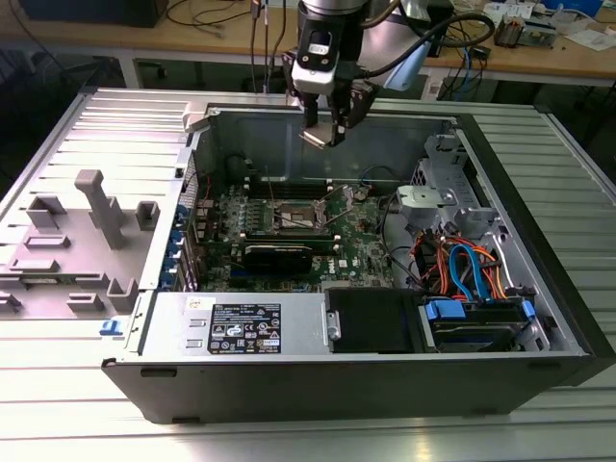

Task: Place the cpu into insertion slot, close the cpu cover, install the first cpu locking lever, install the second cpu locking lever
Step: 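Place the cpu into insertion slot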

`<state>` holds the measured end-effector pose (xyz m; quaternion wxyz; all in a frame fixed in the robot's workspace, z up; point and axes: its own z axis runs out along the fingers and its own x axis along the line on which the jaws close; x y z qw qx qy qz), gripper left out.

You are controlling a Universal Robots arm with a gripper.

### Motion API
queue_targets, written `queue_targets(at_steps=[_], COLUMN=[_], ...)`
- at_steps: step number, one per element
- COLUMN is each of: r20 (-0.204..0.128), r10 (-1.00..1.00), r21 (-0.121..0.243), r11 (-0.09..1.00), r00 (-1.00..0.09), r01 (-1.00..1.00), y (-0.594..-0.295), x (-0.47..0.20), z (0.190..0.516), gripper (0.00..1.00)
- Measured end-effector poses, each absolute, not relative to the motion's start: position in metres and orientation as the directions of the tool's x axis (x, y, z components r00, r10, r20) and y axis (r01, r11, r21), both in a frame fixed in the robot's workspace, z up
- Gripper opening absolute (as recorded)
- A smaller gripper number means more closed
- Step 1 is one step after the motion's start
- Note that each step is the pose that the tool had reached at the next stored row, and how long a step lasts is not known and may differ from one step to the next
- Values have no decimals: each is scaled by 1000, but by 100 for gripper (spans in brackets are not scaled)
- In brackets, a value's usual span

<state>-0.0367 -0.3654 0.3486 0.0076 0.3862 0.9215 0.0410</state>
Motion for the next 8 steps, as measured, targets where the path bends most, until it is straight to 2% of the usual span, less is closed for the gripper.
queue_targets(at_steps=[8], r20=[15], r10=[752], r21=[79], r11=[656], r00=[-659], r01=[750], y=[-368], x=[-37], z=[343], gripper=[54])
